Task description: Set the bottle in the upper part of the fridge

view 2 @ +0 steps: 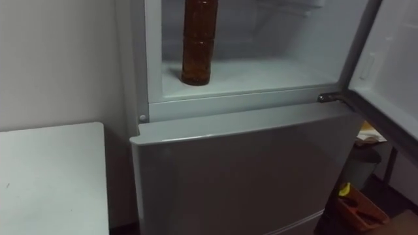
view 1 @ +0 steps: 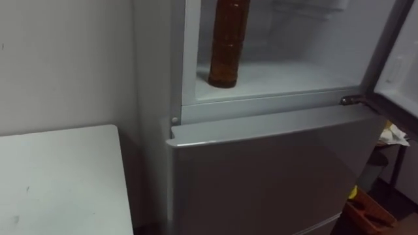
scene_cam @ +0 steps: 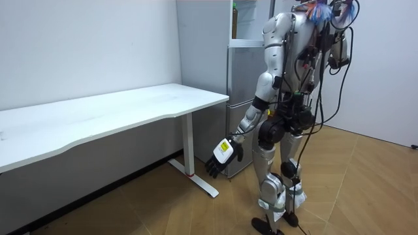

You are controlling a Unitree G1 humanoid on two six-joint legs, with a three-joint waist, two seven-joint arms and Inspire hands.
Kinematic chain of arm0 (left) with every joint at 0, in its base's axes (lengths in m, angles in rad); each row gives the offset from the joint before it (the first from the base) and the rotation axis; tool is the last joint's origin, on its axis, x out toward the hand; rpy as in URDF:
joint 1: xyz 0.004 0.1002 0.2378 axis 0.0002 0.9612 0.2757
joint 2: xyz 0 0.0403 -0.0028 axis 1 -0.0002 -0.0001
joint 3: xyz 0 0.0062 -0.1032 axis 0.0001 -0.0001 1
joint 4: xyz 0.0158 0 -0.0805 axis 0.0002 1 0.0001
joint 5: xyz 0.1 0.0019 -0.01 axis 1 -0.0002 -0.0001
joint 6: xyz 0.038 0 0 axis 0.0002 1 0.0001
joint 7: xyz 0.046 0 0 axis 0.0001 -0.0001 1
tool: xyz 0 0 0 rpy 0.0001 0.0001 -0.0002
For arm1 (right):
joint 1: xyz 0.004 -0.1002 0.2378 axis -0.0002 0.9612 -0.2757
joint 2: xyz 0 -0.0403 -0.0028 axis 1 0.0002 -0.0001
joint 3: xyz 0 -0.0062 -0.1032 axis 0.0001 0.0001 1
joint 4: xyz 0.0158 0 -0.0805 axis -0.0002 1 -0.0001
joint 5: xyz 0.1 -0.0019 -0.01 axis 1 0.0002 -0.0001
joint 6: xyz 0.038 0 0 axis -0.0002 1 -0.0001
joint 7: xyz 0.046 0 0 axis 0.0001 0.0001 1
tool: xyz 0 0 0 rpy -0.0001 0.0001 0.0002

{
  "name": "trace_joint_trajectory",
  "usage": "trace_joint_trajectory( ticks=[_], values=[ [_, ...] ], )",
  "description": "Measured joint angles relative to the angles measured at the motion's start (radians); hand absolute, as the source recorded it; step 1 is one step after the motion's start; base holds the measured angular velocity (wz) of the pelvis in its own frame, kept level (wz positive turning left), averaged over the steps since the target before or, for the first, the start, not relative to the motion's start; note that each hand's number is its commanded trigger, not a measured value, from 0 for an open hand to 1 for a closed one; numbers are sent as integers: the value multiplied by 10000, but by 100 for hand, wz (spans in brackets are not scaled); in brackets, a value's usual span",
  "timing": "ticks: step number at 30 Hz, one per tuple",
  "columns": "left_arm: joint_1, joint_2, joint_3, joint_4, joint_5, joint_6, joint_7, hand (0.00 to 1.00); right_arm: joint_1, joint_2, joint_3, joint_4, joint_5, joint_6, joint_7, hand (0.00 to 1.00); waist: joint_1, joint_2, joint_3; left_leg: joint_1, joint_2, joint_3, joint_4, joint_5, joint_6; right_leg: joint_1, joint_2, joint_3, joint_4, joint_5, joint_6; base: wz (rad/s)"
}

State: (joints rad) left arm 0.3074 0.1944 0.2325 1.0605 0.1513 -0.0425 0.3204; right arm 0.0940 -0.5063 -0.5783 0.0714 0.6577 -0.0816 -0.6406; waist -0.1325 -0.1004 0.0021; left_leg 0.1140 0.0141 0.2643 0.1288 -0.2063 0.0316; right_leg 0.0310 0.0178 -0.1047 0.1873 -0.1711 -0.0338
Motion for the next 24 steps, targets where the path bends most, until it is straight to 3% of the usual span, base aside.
trace_joint_trajectory(
  ticks=[11, 22, 24],
  values=[
    [33, -175, 40, -19, -37, 78, -178, 0, 2, 0, 112, -545, -792, 594, -115, 0, -25, -65, 16, -175, -51, 104, 68, 6, -4, -548, -159, 94, 725, -281, -39, -4],
    [29, -214, 215, -13, -29, -269, -281, 0, 2, 0, 127, -616, -802, 623, -134, 0, -16, -144, 46, -279, -89, 90, 239, 18, -23, -659, -197, 85, 899, -385, -71, 0],
    [88, -222, 216, -17, -25, -300, -281, 0, 2, 2, 302, -800, -1248, 781, -261, 0, -86, -144, 46, -312, -97, 91, 245, 26, -36, -680, -194, 71, 904, -383, -74, 0]
  ],
)
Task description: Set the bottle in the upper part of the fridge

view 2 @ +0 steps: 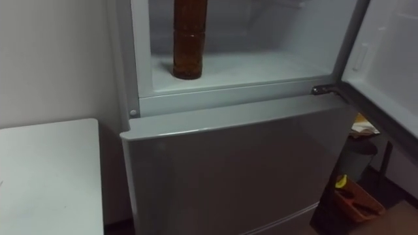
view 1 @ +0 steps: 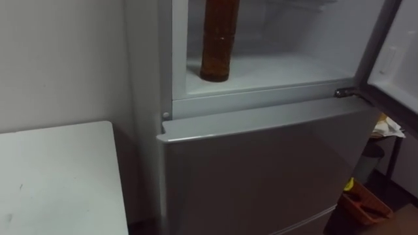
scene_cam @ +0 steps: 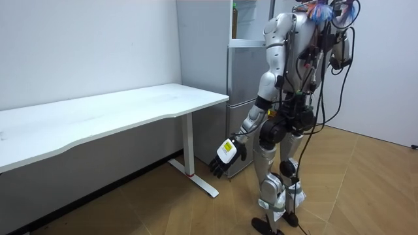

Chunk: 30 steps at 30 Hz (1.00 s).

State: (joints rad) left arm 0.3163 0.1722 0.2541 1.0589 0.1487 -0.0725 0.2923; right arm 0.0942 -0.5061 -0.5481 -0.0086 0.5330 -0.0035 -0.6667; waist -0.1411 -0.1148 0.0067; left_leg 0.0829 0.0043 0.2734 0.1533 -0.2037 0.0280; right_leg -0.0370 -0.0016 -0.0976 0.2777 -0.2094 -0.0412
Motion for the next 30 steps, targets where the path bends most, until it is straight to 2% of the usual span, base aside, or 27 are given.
trace_joint_trajectory(
  ticks=[5, 9, 12, 17, 20, 23, 26, 29, 30],
  values=[
    [75, -79, 0, -4, 10, 6, -1, 0, 38, 117, 562, -780, -282, 382, -57, 0, -124, 3, -1, -8, 19, 0, 37, 8, -13, -2, 26, 72, -1, 18, -32, 0],
    [70, -95, -2, -80, 17, 6, -1, 0, 38, 120, 959, -1147, -298, 639, -34, 0, -76, 33, -16, 8, 33, -1, 74, 8, -14, 8, 53, 129, -6, 44, -65, -5],
    [61, -108, -7, -80, 20, 8, 3, 0, 38, 120, 972, -1223, -347, 668, 81, 0, 37, 96, -51, 27, 33, -1, 74, 8, -14, 15, 54, 126, -11, 54, -70, -3],
    [57, -102, -41, -74, 11, 9, 20, 0, 38, 123, 1019, -1277, -244, 668, 126, 0, 155, 119, -41, 21, 42, 14, 74, 10, -18, -19, 68, 132, 47, 59, -79, -2],
    [60, -101, -61, -74, 0, 13, 38, 0, 43, 309, 1136, -1723, -268, 706, 59, 0, 162, 157, -32, -44, 44, 9, 66, 14, -29, -142, 71, 145, 162, 51, -93, -4],
    [49, -89, -252, -70, 4, 33, 49, 0, 42, 310, 1323, -2134, -320, 711, 59, 0, 165, 191, -38, -73, 65, 4, 64, 24, -46, -162, 88, 142, 161, 64, -116, 0],
    [10, -84, -369, -50, 18, 99, 45, 0, 28, 310, 1320, -3041, -325, 542, 181, 0, 291, 232, -62, -50, 96, 0, 69, 27, -67, -112, 113, 139, 122, 81, -146, 0],
    [-80, -77, -446, 55, 18, 220, 48, 0, -223, 310, 1317, -3874, -312, -48, 373, 0, 446, 238, -75, 47, 197, -45, 79, 10, -103, 152, 145, 86, -99, 129, -168, 9],
    [-97, -73, -488, 75, 17, 282, 55, 0, -297, 312, 1316, -4028, -296, -256, 449, 0, 519, 277, -52, 121, 218, -80, 77, 3, -112, 279, 172, 53, -254, 187, -166, 9]
  ],
)
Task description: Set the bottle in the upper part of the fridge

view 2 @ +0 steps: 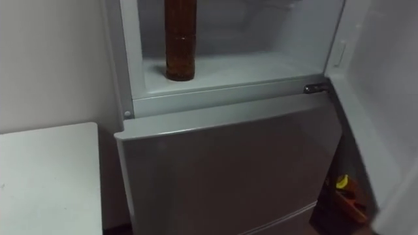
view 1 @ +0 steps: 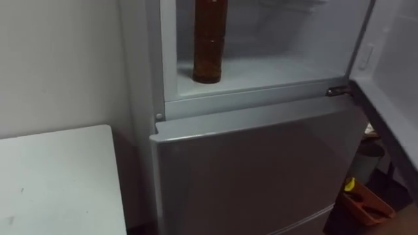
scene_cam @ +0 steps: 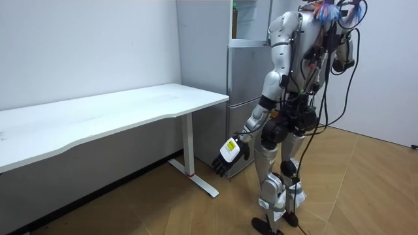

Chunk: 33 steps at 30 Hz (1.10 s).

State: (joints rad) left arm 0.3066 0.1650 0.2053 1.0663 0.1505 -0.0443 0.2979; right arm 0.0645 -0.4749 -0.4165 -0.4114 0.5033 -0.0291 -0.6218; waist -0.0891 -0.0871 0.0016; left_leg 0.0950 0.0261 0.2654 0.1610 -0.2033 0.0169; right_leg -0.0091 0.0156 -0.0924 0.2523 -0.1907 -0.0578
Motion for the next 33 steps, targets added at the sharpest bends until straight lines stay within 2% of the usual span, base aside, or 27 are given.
trace_joint_trajectory(
  ticks=[3, 8, 12, 17, 20, 26, 33],
  values=[
    [-1, 16, -230, 25, 0, 187, 30, 0, -49, 17, 2, -237, 26, -261, 273, 0, 156, -15, -63, 22, 22, -70, -3, -10, -11, 155, 11, -90, -174, 66, 2, 9],
    [3, 24, -631, 138, 32, 411, 46, 0, -71, 208, 25, -283, 23, -384, 675, 0, 237, -5, -58, 36, 26, -126, -10, -11, -10, 277, 9, -176, -336, 110, 18, 7],
    [-45, 27, -924, 135, 193, 453, 56, 0, -70, 544, 94, -271, 24, -386, 890, 0, 363, 58, -49, 32, 17, -151, -29, -11, -10, 281, 11, -183, -381, 118, 27, 0],
    [-152, 16, -1169, 117, 195, 516, 43, 0, -70, 955, 552, -194, 29, -418, 1418, 0, 362, 149, -24, 25, -15, -218, -28, -10, -10, 338, 23, -247, -506, 174, 26, 2],
    [-240, 10, -1330, 13, 204, 614, -17, 0, -72, 963, 837, -184, 67, -416, 1644, 0, 374, 244, 3, 11, -15, -219, -61, -11, -9, 301, 15, -244, -510, 173, 29, 0],
    [-226, 20, -1324, -292, 219, 759, -47, 0, -72, 971, 992, -188, 72, -335, 2013, 0, 425, 328, -15, -5, -18, -223, -102, -9, -9, 288, 15, -316, -566, 172, 31, 0],
    [-255, 27, -1322, -404, 634, 854, -60, 0, -87, 972, 1243, -276, 188, -243, 2296, 0, 544, 199, -93, -49, -31, -252, -80, -4, -13, 302, 14, -406, -658, 175, 27, 1]
  ],
)
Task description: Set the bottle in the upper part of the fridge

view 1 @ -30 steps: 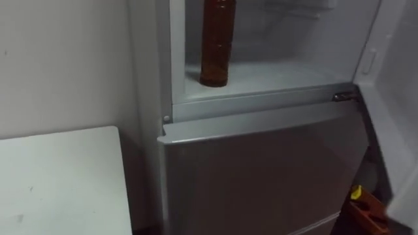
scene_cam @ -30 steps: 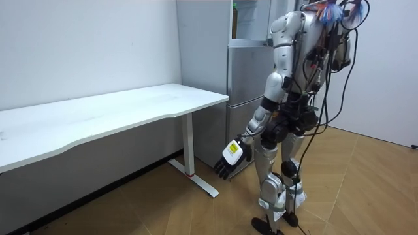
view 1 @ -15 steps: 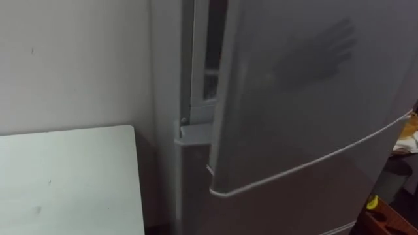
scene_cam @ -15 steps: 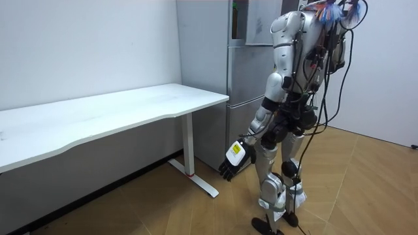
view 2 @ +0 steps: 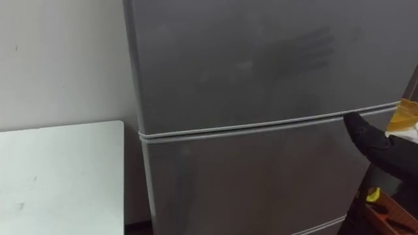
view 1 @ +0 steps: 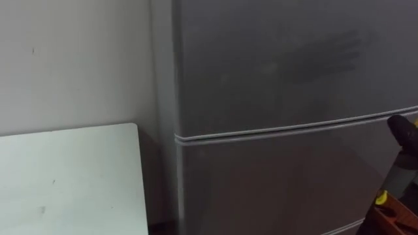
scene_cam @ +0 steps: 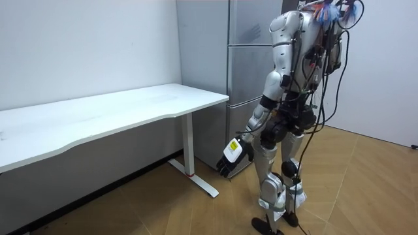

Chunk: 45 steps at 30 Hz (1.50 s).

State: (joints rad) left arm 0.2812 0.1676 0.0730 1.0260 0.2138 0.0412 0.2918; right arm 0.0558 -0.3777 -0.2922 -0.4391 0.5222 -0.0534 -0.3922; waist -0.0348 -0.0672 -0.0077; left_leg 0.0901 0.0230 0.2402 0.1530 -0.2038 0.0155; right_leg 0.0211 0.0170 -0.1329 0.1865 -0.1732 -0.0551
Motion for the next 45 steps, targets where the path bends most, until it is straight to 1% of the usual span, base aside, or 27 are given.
trace_joint_trajectory(
  ticks=[2, 4, 5, 6, 7, 8, 9, 10, 11, 12, 13, 16, 20, 23, 27, 32, 34, 36, 38, 39, 42, 43, 44, 45],
  values=[
    [5, 0, 0, -60, 168, 29, -35, 0, -19, 0, 2, -7, 4, 1, 28, 0, 95, -56, -11, 15, 1, -8, 4, 0, 0, 40, -8, -48, -12, 0, 0, 2],
    [1, 0, 0, -31, 194, 26, -150, 0, -155, 0, 61, -6, 4, 7, 30, 0, 140, -90, -3, 90, 1, -32, 5, 0, 0, 160, -15, -82, -17, -1, 3, 5],
    [6, 0, -10, 21, 249, 25, -208, 0, -379, 0, 153, -2, 9, 7, 47, 0, 144, -95, -1, 107, 3, -26, 25, 0, 0, 191, -20, -82, -31, -4, 6, 0],
    [2, -3, -12, 81, 356, 24, -223, 0, -650, 0, 267, 7, 1, 5, 88, 0, 145, -65, 36, 99, -1, -29, 59, 0, 1, 198, -24, -71, -48, -3, 7, 0],
    [-1, -2, -22, 115, 404, 24, -222, 0, -778, 1, 343, 10, -8, 4, 108, 0, 146, -68, 40, 96, -2, -31, 78, 0, 1, 203, -26, -71, -44, -2, 6, 4],
    [-10, 0, -41, 194, 536, 25, -222, 0, -949, 19, 453, 12, -48, -5, 196, 0, 150, -37, 61, 95, -2, -43, 96, 0, 1, 223, -29, -80, -43, -2, 6, 8],
    [-18, 7, -139, 268, 588, 26, -221, 0, -1052, 90, 547, 23, -176, -25, 294, 0, 150, -27, 69, 95, 0, -71, 117, -1, 2, 260, -31, -103, -57, -3, 7, 10],
    [-18, 6, -199, 300, 598, 27, -223, 0, -1103, 151, 609, 27, -191, -25, 339, 0, 142, -15, 91, 86, 5, -85, 119, -1, 2, 299, -31, -126, -82, -3, 10, 14],
    [-57, 0, -309, 349, 620, 30, -228, 0, -1124, 213, 767, 24, -227, -50, 377, 0, 140, 10, 80, 82, 25, -110, 119, -6, 2, 319, -28, -164, -147, -3, 17, 14],
    [-57, -5, -418, 356, 626, 30, -229, 0, -1124, 235, 877, 28, -241, -53, 470, 0, 149, 49, 113, 56, 43, -170, 115, -7, 3, 304, -30, -195, -157, 8, 26, 14],
    [-57, -11, -446, 367, 626, 30, -230, 0, -1124, 243, 953, 28, -241, -53, 482, 0, 150, 66, 122, 43, 38, -204, 114, -7, 4, 302, -33, -212, -159, 12, 29, 10],
    [-64, -3, -452, 485, 626, 33, -259, 0, -1134, 275, 1141, 158, -231, -53, 590, 0, 173, 145, 109, 37, 27, -262, 107, -7, 5, 311, -65, -339, -148, 33, 36, 6],
    [-67, 0, -446, 538, 632, 32, -422, 0, -1146, 275, 1165, 245, -203, -53, 692, 0, 213, 205, 77, 14, 20, -272, 103, -6, 7, 308, -70, -362, -148, 34, 36, 1],
    [-153, 1, -438, 546, 644, 18, -447, 0, -1146, 274, 1208, 246, -243, -58, 699, 0, 374, 212, 74, 30, 12, -260, 106, -4, 6, 310, -57, -324, -141, 35, 34, -3],
    [-204, 1, -456, 552, 641, -50, -455, 0, -1161, 274, 1625, 245, -634, -122, 727, 0, 431, 168, 68, 52, 7, -253, 107, -4, 5, 342, -54, -307, -155, 35, 34, -1],
    [-188, 5, -451, 552, 644, -30, -479, 0, -1196, 274, 1774, 248, -844, -122, 766, 0, 499, 124, 80, 52, 7, -255, 111, -4, 7, 325, -71, -316, -172, 30, 42, 0],
    [-260, 4, -433, 545, 728, -28, -485, 0, -1379, 275, 1845, 247, -1076, -119, 734, 0, 533, 125, 82, 38, 9, -257, 110, -4, 8, 313, -79, -331, -158, 28, 45, 0],
    [-298, 14, -418, 545, 802, -22, -484, 0, -1942, 277, 1940, 254, -1692, -119, 450, 0, 553, 115, 86, -4, 13, -263, 114, -4, 9, 315, -84, -361, -136, 28, 44, 0],
    [-373, 12, -388, 546, 832, -14, -482, 0, -2363, 276, 1933, 267, -2364, -122, 243, 0, 652, 88, 84, -23, 12, -301, 111, -4, 8, 309, -83, -387, -139, 30, 42, 6],
    [-371, 11, -376, 543, 832, 0, -480, 0, -2601, 275, 1928, 284, -2795, -126, 118, 0, 680, 40, 63, -75, 9, -345, 121, -4, 8, 301, -88, -448, -154, 29, 42, 11],
    [-398, 29, -367, 549, 849, 30, -480, 0, -3163, 270, 1929, 542, -3675, -133, -173, 0, 705, -94, 45, -108, -5, -507, 133, -2, 8, 333, -99, -599, -170, 29, 42, 15],
    [-399, 32, -368, 552, 849, 31, -480, 0, -3175, 273, 1933, 546, -3787, -134, -278, 0, 724, -149, 34, -106, -10, -524, 132, -2, 8, 345, -103, -617, -171, 28, 42, 9],
    [-406, 24, -373, 568, 855, 34, -483, 0, -3186, 277, 1955, 617, -3978, -155, -458, 0, 779, -203, 35, -95, -14, -528, 134, 0, 9, 393, -103, -624, -168, 28, 42, 0],
    [-442, 21, -371, 595, 947, 42, -503, 0, -3264, 278, 1976, 894, -4307, -266, -520, 0, 794, -253, 96, -89, -16, -525, 152, 0, 10, 472, -105, -630, -174, 29, 42, 0]
  ],
)
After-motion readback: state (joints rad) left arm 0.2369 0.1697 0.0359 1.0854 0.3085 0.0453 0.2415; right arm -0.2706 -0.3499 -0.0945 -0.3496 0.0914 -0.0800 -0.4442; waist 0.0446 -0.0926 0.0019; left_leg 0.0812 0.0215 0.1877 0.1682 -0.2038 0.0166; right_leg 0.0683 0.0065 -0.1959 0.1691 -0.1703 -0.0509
